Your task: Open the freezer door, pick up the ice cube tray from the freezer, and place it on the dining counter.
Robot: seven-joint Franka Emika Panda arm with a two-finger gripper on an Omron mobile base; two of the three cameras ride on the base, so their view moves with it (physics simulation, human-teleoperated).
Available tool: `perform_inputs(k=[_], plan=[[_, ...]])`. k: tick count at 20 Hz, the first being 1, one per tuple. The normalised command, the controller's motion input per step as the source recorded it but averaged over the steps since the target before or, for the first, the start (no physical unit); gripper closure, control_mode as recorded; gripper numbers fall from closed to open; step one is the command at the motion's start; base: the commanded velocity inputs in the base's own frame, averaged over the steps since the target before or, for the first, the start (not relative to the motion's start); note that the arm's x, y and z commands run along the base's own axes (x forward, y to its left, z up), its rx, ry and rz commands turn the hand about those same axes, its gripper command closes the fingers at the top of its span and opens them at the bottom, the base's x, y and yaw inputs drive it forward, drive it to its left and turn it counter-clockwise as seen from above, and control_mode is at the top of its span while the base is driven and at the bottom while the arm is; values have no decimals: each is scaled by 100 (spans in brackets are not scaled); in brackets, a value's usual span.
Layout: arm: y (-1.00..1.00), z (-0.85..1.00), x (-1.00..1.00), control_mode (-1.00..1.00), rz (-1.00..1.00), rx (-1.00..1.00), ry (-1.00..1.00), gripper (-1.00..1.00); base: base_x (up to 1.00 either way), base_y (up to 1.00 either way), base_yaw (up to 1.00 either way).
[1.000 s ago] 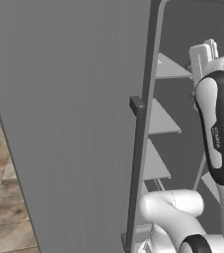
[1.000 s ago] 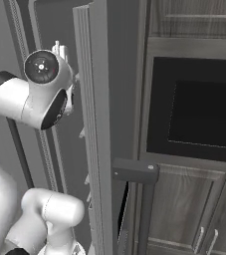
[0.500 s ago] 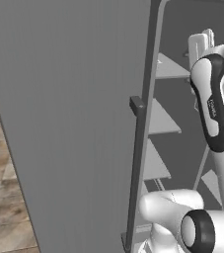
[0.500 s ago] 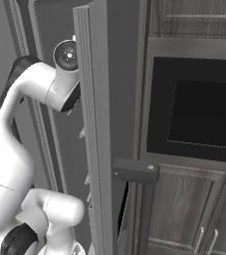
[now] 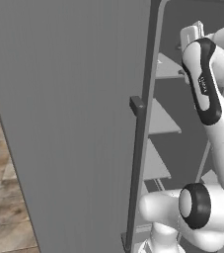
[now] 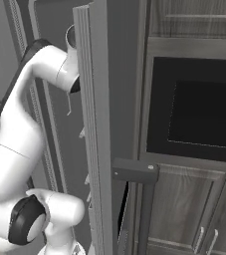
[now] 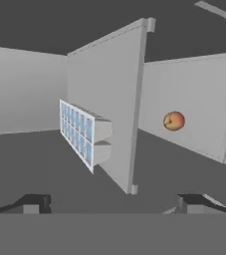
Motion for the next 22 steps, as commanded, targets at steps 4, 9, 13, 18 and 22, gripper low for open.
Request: perform_inputs(k=[4, 9, 13, 18, 22], plan=[[0, -27, 56, -100, 0, 0, -1, -100, 0, 0, 0], [0, -13, 74, -100, 0, 2, -1, -100, 0, 0, 0], [0, -1, 79, -100, 0, 4, 0, -100, 0, 0, 0], [-3, 0, 61, -100, 0, 7, 0, -100, 0, 0, 0], [-11, 0, 28, -100, 0, 7, 1, -100, 0, 0, 0]])
